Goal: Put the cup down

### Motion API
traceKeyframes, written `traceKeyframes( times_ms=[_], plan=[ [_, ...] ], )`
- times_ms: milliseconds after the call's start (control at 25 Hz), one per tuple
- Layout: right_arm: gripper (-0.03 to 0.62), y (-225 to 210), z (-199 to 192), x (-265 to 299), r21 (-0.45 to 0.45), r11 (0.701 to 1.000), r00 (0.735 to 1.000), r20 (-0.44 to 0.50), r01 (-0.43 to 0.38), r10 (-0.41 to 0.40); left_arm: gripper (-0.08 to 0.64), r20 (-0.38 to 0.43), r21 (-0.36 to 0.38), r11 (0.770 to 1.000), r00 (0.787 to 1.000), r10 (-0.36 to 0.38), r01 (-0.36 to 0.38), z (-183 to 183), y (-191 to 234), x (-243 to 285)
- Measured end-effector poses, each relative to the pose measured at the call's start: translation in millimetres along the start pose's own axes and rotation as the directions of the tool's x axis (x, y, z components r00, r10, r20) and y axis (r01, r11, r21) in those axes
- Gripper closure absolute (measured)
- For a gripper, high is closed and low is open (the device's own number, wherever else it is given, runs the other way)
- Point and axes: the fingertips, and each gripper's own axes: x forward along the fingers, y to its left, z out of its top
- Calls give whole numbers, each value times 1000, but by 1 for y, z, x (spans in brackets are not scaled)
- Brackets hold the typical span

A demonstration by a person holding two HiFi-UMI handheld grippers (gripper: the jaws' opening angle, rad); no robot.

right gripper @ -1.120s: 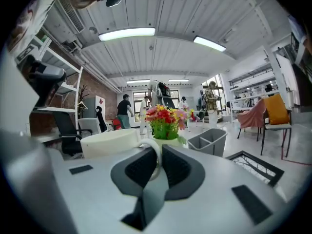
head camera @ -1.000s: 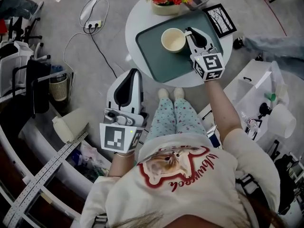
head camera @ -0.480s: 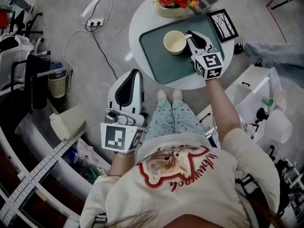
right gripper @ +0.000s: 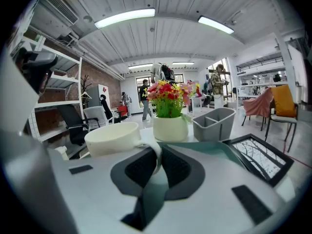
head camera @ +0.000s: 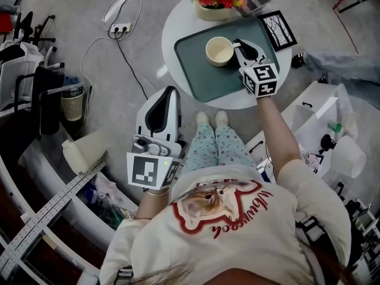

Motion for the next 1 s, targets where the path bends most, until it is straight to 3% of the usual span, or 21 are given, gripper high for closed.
traceKeyframes(
  times_ms=[400,1000],
  plan=[
    [557,-4,-7,-4,5,1000,999,-34,29,-29,545,7,5,1000,1000,-9,9,3,-10,-6],
    [557,2,-5,-21,22,998,998,5,57,-58,545,-15,-10,1000,1000,8,-8,-2,-13,-14]
  ],
)
